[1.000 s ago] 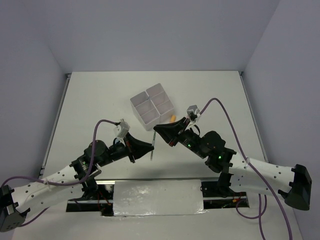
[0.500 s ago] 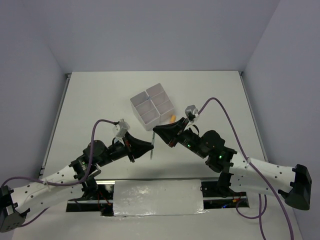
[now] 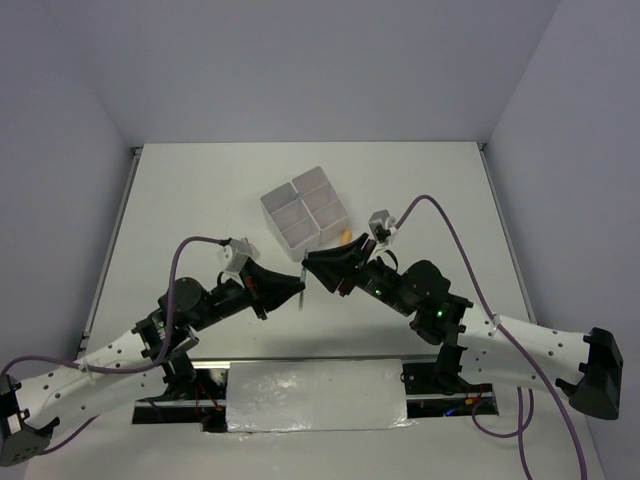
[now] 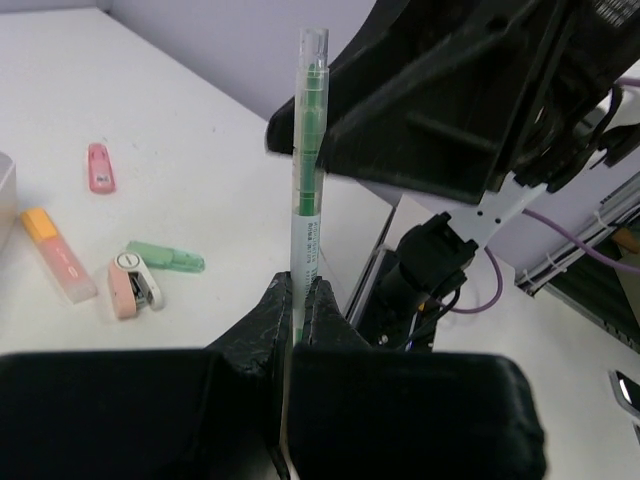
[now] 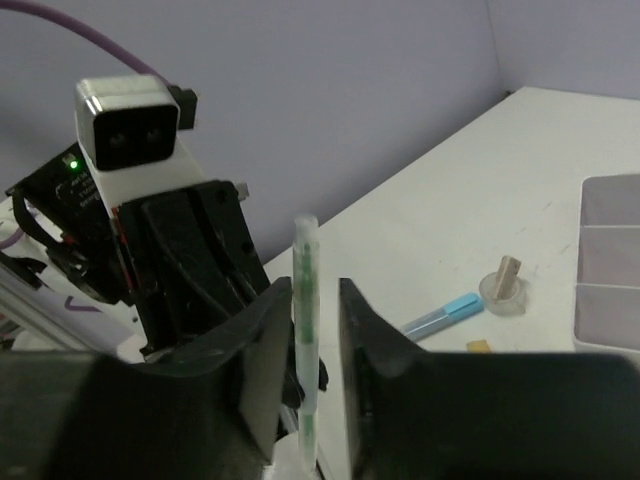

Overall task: Sort the stationery into containers
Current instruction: Close the pen cap on the pen.

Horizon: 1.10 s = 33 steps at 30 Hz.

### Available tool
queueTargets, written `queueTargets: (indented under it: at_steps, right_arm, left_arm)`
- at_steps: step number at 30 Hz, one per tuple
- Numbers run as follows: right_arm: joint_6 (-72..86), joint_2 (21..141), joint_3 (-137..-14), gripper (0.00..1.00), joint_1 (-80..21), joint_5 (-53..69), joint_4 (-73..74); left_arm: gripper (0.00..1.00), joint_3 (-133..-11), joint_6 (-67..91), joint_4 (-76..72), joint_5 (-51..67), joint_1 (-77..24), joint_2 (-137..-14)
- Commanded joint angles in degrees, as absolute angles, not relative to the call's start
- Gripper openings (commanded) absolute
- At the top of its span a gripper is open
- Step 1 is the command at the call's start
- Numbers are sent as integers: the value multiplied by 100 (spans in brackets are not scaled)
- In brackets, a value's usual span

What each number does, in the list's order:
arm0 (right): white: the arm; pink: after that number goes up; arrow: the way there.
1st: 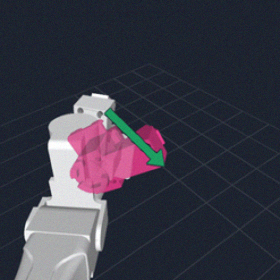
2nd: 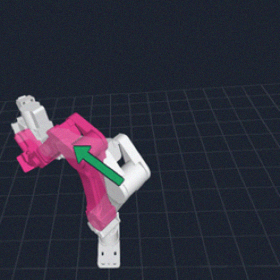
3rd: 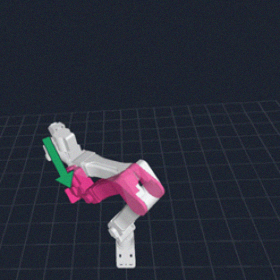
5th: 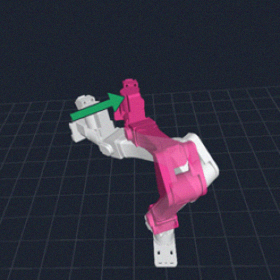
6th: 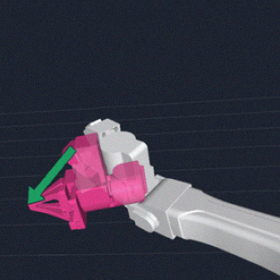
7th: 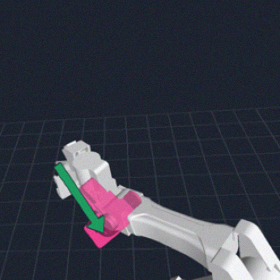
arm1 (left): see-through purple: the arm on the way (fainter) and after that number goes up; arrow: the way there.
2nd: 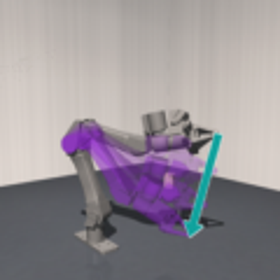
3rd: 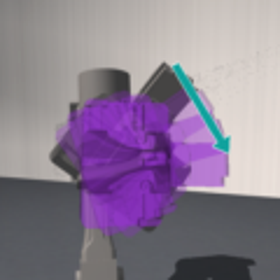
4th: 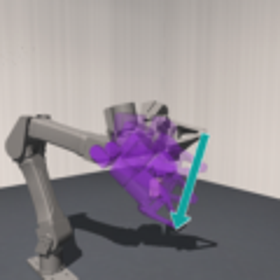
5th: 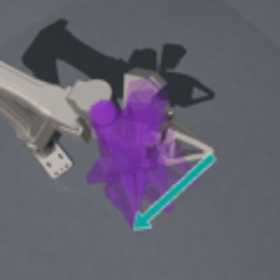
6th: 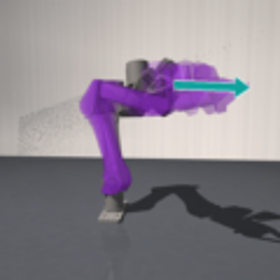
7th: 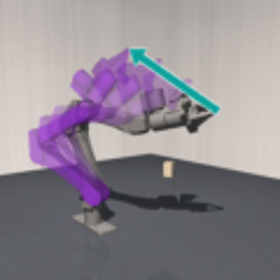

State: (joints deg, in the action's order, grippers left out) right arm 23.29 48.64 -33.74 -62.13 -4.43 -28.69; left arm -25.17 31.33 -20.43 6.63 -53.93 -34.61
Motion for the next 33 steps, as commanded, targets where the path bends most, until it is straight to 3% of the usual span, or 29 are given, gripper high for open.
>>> queueTargets:
  at_steps: [1, 4, 7, 10, 11, 13, 14, 17, 18, 20, 21, 22, 23, 26, 27, 30, 31, 32, 33]
  right_arm:
    - [2303, 4878, -3419, 37, -6267, -211, -2909]
    - [2294, 4861, -3507, 48, -6258, -132, -2857]
    - [2259, 4799, -3533, 47, -6267, -141, -2830]
    - [2276, 4781, -3498, 37, -6275, -53, -2944]
    - [2285, 4799, -3507, 29, -6267, -27, -2953]
    - [2303, 4842, -3559, 21, -6258, 122, -2927]
    - [2285, 4860, -3560, 9, -6258, 167, -2944]
    - [2250, 4852, -3525, 0, -6275, 290, -3058]
    - [2233, 4843, -3498, 0, -6275, 351, -3102]
    - [2180, 4816, -3472, 0, -6275, 378, -3155]
    - [2171, 4825, -3463, 0, -6275, 413, -3173]
    - [2171, 4816, -3445, 0, -6275, 439, -3190]
    - [2171, 4816, -3445, 0, -6275, 457, -3199]
    - [2188, 4808, -3437, 0, -6275, 501, -3208]
    - [2180, 4799, -3428, 0, -6275, 492, -3199]
    - [2171, 4711, -3393, 1, -6275, 387, -3155]
    - [2162, 4694, -3419, 8, -6275, 369, -3077]
    - [2153, 4676, -3436, 30, -6275, 360, -3015]
    - [2136, 4624, -3463, 35, -6275, 395, -2945]
  left_arm:
    - [0, -2839, 2901, -2593, 641, -5405, -3384]
    - [0, -2856, 2865, -2619, 790, -5405, -3436]
    - [0, -2848, 2865, -2672, 949, -5405, -3480]
    - [0, -2813, 2892, -2698, 941, -5405, -3472]
    - [0, -2813, 2892, -2698, 923, -5405, -3472]
    - [0, -2821, 2900, -2707, 905, -5405, -3463]
    - [0, -2839, 2900, -2698, 897, -5405, -3472]
    - [15, -2953, 2909, -2567, 800, -5405, -3559]
    - [32, -2997, 2918, -2523, 782, -5405, -3603]
    - [52, -3102, 2918, -2452, 826, -5405, -3761]
    - [53, -3120, 2918, -2461, 852, -5405, -3831]
    - [51, -3146, 2953, -2513, 870, -5405, -3928]
    - [38, -3146, 2953, -2566, 888, -5405, -3964]
    - [19, -3129, 2971, -2654, 923, -5405, -4051]
    - [4, -3129, 2962, -2654, 958, -5405, -4060]
    - [0, -3146, 2927, -2654, 1133, -5405, -4096]
    - [0, -3146, 2892, -2663, 1229, -5405, -4096]
    - [0, -3138, 2874, -2654, 1257, -5405, -4078]
    - [0, -3120, 2831, -2646, 1326, -5405, -4043]
